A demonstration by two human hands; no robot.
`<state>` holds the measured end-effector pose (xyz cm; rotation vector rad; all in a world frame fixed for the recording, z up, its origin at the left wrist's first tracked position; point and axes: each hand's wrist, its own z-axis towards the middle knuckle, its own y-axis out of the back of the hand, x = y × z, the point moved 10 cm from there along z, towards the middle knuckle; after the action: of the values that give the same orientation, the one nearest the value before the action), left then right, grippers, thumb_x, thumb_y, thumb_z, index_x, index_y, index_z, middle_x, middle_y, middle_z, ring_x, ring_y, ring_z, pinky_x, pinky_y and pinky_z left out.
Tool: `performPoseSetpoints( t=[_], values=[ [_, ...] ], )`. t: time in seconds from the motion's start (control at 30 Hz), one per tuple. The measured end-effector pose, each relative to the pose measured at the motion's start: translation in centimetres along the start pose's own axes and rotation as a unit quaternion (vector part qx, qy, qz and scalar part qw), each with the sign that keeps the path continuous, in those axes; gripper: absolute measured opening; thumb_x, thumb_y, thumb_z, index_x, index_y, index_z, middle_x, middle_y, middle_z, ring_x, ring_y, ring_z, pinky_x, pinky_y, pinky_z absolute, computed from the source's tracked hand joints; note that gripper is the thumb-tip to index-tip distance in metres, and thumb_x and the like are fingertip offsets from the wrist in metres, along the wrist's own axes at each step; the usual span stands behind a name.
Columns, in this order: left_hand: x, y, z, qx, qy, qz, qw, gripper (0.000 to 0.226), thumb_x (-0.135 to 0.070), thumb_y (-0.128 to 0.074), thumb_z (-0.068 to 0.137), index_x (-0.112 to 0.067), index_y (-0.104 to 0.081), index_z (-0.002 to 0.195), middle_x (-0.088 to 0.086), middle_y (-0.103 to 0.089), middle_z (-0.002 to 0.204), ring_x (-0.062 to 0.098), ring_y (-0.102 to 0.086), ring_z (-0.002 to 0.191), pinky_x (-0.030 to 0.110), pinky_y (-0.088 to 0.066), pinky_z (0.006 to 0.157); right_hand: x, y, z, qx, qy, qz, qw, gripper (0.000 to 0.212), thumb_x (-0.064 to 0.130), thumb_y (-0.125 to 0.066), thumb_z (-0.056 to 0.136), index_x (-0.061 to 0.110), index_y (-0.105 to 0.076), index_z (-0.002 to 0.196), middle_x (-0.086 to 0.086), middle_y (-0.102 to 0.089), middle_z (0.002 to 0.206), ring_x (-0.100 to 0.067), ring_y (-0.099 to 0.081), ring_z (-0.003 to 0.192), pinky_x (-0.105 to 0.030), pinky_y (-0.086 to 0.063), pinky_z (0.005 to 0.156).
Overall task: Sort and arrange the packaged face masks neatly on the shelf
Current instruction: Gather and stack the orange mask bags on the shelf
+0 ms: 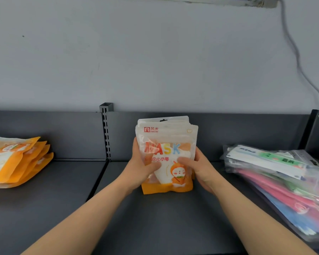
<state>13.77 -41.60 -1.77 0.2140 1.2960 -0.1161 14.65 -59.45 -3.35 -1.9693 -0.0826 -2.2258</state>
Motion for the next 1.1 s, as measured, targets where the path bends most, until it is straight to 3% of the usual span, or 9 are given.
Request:
performPoseSetpoints(
  t=[0.07, 0.2, 0.3, 0.43, 0.57, 0.83, 0.93, 1.03, 1.1],
  values=[
    [-0.4, -0.2, -0.3, -0.01, -0.002, 0.008, 1.0, 0.095, -0.002, -0.074, 0.083, -0.038, -0.013, 0.147, -0.006, -0.057, 0.133, 0.013, -0.065, 0.114, 0.042, -0.058, 0.089, -0.2, -0.1, 0.1, -0.033, -0.004, 0.001, 0.999, 0.053, 0.015, -0.072, 0.083, 0.028, -0.051, 0.129, 0.0, -0.068, 0.12, -0.021, -0.069, 0.104, -0.048, -0.057, 0.087],
    [-1.5, 1.2, -1.0, -0.044, 0.002, 0.028, 0.999, 0.089, -0.005, -0.078, 0.079, -0.035, -0.025, 0.143, -0.01, -0.061, 0.126, 0.004, -0.067, 0.104, 0.029, -0.06, 0.078, 0.3, -1.1, 0.2, -0.06, 0.011, 0.025, 0.998, 0.044, 0.011, -0.068, 0.086, 0.031, -0.055, 0.123, 0.004, -0.071, 0.112, -0.017, -0.071, 0.096, -0.044, -0.06, 0.079],
    [-2.3, 3.4, -2.0, -0.078, 0.003, 0.043, 0.996, 0.08, -0.007, -0.079, 0.078, -0.042, -0.034, 0.135, -0.015, -0.066, 0.117, 0.002, -0.068, 0.1, 0.025, -0.059, 0.072, 0.8, -3.5, 0.5, -0.036, 0.014, 0.042, 0.998, 0.044, 0.009, -0.067, 0.087, 0.034, -0.054, 0.12, 0.007, -0.072, 0.109, -0.017, -0.072, 0.095, -0.043, -0.06, 0.076],
    [-3.4, 7.5, -4.6, -0.108, 0.013, 0.075, 0.991, 0.07, -0.009, -0.079, 0.079, -0.054, -0.039, 0.115, -0.02, -0.07, 0.108, 0.004, -0.07, 0.099, 0.03, -0.061, 0.077, 1.0, -8.6, 0.5, 0.026, 0.0, 0.067, 0.997, 0.044, 0.008, -0.066, 0.086, 0.032, -0.054, 0.121, 0.006, -0.072, 0.109, -0.02, -0.071, 0.096, -0.046, -0.06, 0.077],
    [-4.7, 12.6, -8.0, -0.129, 0.024, 0.095, 0.987, 0.07, -0.01, -0.078, 0.08, -0.052, -0.038, 0.12, -0.021, -0.068, 0.111, 0.002, -0.068, 0.1, 0.024, -0.059, 0.071, 1.4, -14.8, 0.0, 0.063, -0.009, 0.077, 0.995, 0.046, 0.008, -0.069, 0.085, 0.031, -0.055, 0.122, 0.006, -0.072, 0.109, -0.018, -0.071, 0.096, -0.045, -0.06, 0.078],
    [-6.0, 26.9, -15.2, -0.167, 0.062, 0.118, 0.977, 0.067, -0.012, -0.08, 0.078, -0.033, -0.043, 0.13, -0.007, -0.071, 0.112, 0.014, -0.072, 0.095, 0.035, -0.061, 0.07, 1.5, -30.9, -1.5, 0.11, -0.014, 0.081, 0.991, 0.052, 0.009, -0.073, 0.08, 0.023, -0.052, 0.126, 0.0, -0.071, 0.112, -0.02, -0.071, 0.096, -0.048, -0.058, 0.082],
    [-4.8, 32.8, -17.1, -0.152, 0.077, 0.115, 0.979, 0.067, -0.006, -0.077, 0.08, -0.026, -0.044, 0.134, 0.001, -0.072, 0.114, 0.023, -0.071, 0.1, 0.049, -0.059, 0.081, 0.1, -36.7, -1.3, 0.077, -0.021, 0.066, 0.995, 0.054, 0.009, -0.075, 0.078, 0.024, -0.051, 0.124, 0.002, -0.07, 0.11, -0.017, -0.072, 0.093, -0.045, -0.06, 0.078],
    [-2.9, 37.8, -18.1, -0.125, 0.087, 0.111, 0.982, 0.07, 0.0, -0.075, 0.081, -0.029, -0.043, 0.136, -0.005, -0.075, 0.105, 0.016, -0.073, 0.094, 0.035, -0.061, 0.068, -1.6, -41.8, -1.1, 0.041, -0.015, 0.022, 0.999, 0.058, 0.014, -0.076, 0.077, 0.023, -0.05, 0.128, -0.002, -0.065, 0.121, -0.019, -0.067, 0.103, -0.046, -0.057, 0.086],
    [-1.6, 40.6, -18.6, -0.106, 0.095, 0.117, 0.983, 0.071, -0.003, -0.075, 0.082, -0.03, -0.042, 0.138, -0.01, -0.075, 0.103, 0.012, -0.073, 0.093, 0.028, -0.06, 0.065, -2.4, -43.9, -0.9, -0.015, -0.004, -0.051, 0.999, 0.071, 0.025, -0.076, 0.077, 0.026, -0.039, 0.137, -0.004, -0.049, 0.138, -0.021, -0.055, 0.12, -0.048, -0.051, 0.096]
  ],
)
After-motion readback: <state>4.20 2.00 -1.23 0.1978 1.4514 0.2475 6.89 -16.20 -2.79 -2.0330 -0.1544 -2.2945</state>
